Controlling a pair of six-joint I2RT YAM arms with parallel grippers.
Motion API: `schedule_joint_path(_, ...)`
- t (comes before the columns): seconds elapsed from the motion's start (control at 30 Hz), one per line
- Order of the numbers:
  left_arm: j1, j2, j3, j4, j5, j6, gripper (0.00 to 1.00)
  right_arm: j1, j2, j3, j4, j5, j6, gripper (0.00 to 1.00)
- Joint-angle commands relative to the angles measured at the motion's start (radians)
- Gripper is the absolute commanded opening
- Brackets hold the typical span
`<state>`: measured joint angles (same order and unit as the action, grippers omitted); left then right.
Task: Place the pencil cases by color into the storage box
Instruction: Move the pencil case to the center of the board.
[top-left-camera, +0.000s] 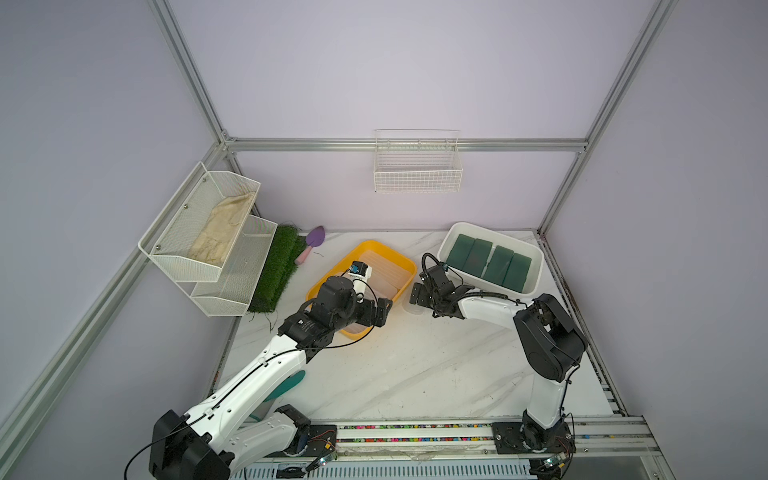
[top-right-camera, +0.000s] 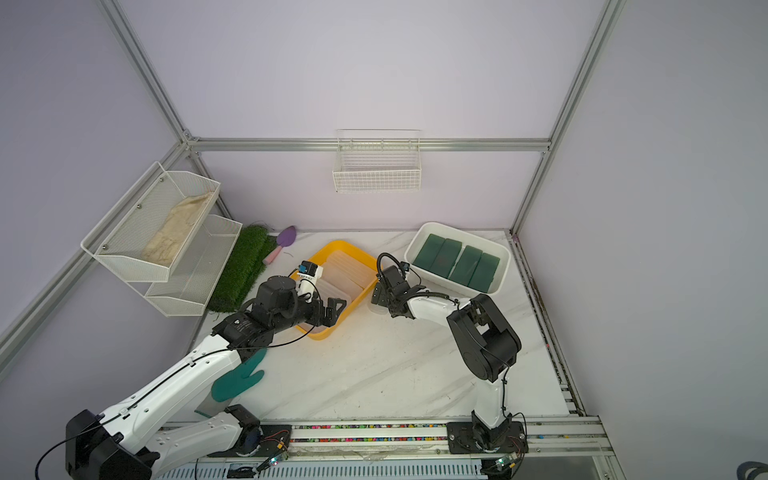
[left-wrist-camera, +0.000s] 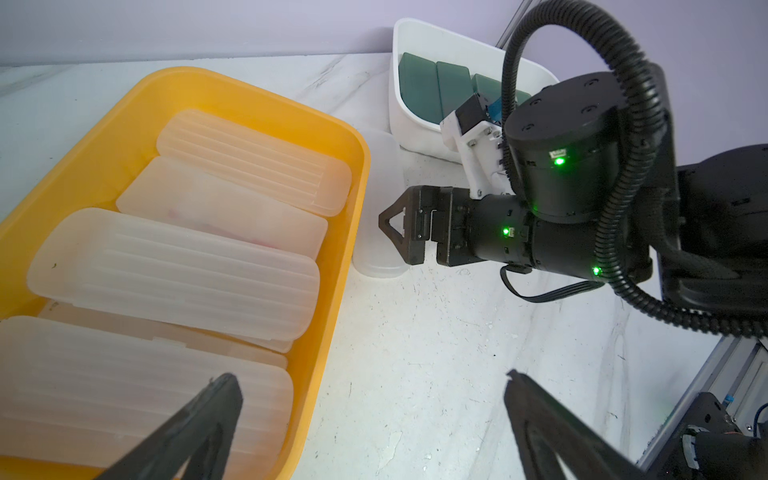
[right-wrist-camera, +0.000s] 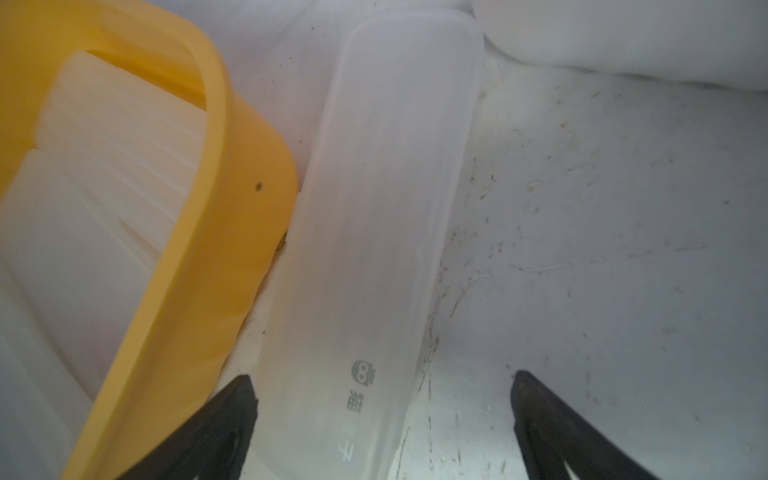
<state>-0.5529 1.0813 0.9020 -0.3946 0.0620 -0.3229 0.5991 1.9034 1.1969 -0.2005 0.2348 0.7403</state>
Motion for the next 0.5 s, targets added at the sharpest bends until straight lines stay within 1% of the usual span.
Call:
schedule_joint_path(0.0,-0.005,-0.025,-0.036,0.053,-0.002,-0.010,1.00,-0.001,0.044,0.062,-0.044,0.020,0.017,0.97)
schedule_joint_path(0.27,-0.005,-0.046,-0.058,0.060,-0.017,-0.007,1.00,0.002,0.150,0.177,-0.118,0.056,0.004,0.97)
schedule_joint_path(0.47,-0.005,-0.067,-0.069,0.068,-0.024,-0.012,1.00,0.007,0.198,0.229,-0.143,0.091,-0.001,0.97)
